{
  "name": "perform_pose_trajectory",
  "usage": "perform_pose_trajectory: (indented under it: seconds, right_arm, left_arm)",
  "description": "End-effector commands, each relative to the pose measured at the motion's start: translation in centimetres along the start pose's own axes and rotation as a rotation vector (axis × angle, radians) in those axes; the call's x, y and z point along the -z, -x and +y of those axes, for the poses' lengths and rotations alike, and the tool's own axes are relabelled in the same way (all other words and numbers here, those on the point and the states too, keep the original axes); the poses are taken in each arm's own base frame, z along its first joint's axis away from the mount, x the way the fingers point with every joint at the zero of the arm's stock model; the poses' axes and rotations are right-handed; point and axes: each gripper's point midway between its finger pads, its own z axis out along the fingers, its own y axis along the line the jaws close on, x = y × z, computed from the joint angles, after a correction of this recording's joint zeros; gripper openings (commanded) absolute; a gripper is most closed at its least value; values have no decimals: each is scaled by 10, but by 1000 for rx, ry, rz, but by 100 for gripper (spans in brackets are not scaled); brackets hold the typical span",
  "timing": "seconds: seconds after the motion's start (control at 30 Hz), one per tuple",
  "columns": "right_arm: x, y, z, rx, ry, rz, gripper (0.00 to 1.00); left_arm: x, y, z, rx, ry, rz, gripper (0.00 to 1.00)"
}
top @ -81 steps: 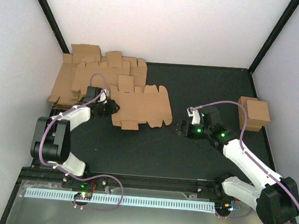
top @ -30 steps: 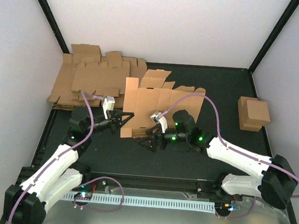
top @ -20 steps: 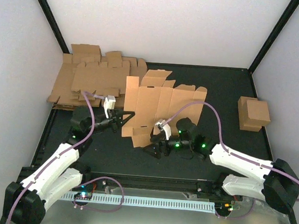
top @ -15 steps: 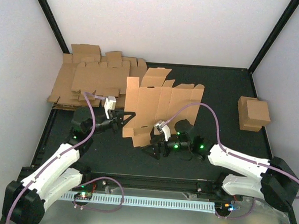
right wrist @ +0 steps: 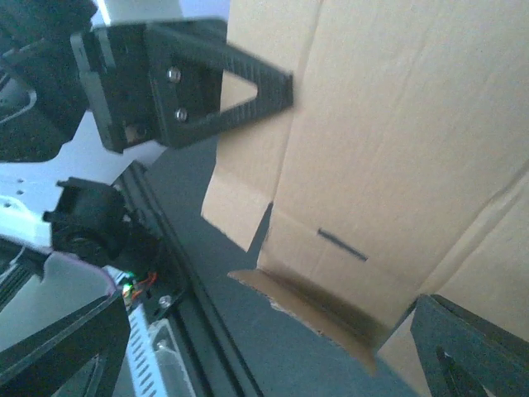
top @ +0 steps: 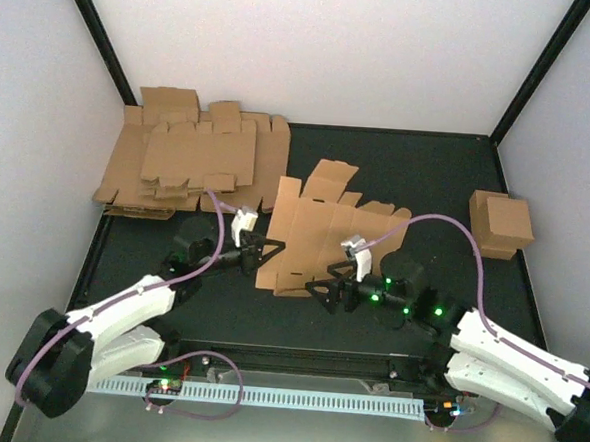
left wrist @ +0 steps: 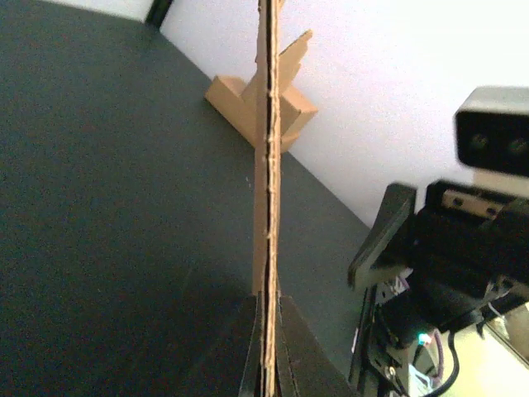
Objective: Fold the paper box
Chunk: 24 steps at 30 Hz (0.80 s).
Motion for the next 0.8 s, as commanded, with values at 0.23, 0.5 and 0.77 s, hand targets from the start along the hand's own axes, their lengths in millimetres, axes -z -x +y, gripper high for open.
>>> perform_pose_trajectory:
  seconds: [0.23,0.5,0.77]
  right_arm:
    - [48,9,-57,-84,-404,-73,98]
    - [23,-11,-72,-150,-469,139,94]
    - [6,-39,-94,-231,-488,221,93]
  left_arm:
    - [-36,-27,-1,38,-56,57,3]
    - [-39,-61,51,339,183,137,3]
    - [-25,-96,74,490,317,188,12]
